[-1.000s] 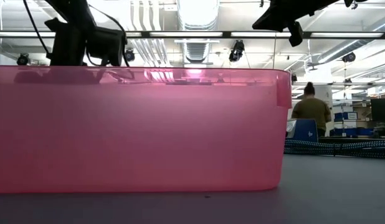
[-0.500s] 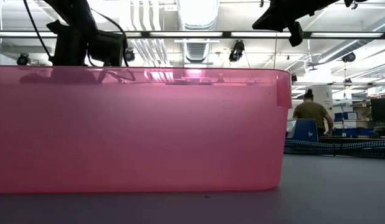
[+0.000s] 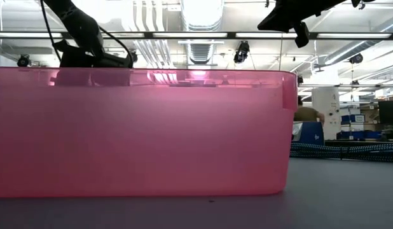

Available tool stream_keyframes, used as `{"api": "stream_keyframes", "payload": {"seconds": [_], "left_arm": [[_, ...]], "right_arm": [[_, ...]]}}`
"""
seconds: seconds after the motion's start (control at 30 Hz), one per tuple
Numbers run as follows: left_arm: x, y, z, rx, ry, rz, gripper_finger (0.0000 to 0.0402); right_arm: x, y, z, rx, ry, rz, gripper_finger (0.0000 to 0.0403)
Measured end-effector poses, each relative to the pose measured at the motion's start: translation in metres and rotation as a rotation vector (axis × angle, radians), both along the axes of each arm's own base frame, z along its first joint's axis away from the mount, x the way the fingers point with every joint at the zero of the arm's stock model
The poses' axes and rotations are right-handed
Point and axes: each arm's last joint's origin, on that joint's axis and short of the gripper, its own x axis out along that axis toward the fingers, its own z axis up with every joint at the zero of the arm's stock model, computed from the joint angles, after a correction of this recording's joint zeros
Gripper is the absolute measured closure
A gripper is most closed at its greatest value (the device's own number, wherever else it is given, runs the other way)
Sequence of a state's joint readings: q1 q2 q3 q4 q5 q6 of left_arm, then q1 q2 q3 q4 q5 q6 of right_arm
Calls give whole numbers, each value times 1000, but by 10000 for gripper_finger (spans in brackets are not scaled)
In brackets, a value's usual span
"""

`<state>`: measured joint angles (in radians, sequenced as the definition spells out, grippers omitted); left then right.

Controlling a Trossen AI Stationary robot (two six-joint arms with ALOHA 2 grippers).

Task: Pick and place USB-C Cables
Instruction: Put the white charger cable into the pink bin

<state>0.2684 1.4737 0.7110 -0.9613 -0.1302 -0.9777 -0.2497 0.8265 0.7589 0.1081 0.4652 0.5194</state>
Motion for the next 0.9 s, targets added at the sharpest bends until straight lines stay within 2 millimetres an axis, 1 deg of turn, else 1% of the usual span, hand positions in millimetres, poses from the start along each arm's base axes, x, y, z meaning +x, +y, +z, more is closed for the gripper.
{"api": "stream_keyframes", "payload": {"seconds": [0.1, 0.23, 0.37, 0.53, 0.63, 0.67, 0.9], "left_arm": [[1, 0, -1, -3, -6, -22, 207], [1, 0, -1, 0, -23, -23, 234], [2, 0, -2, -4, -36, -17, 277], [2, 0, -3, -7, -47, -14, 340], [2, 0, -3, -7, -46, -13, 370], [2, 0, -3, -6, -46, -13, 375], [2, 0, -1, -4, -61, -13, 376]], "right_arm": [[0, 0, 0, 0, 0, 0, 394], [0, 0, 0, 0, 0, 0, 394], [0, 0, 0, 0, 0, 1, 394], [0, 0, 0, 0, 0, 1, 394], [0, 0, 0, 0, 0, 1, 394], [0, 0, 0, 0, 0, 1, 394], [0, 0, 0, 0, 0, 1, 394]]}}
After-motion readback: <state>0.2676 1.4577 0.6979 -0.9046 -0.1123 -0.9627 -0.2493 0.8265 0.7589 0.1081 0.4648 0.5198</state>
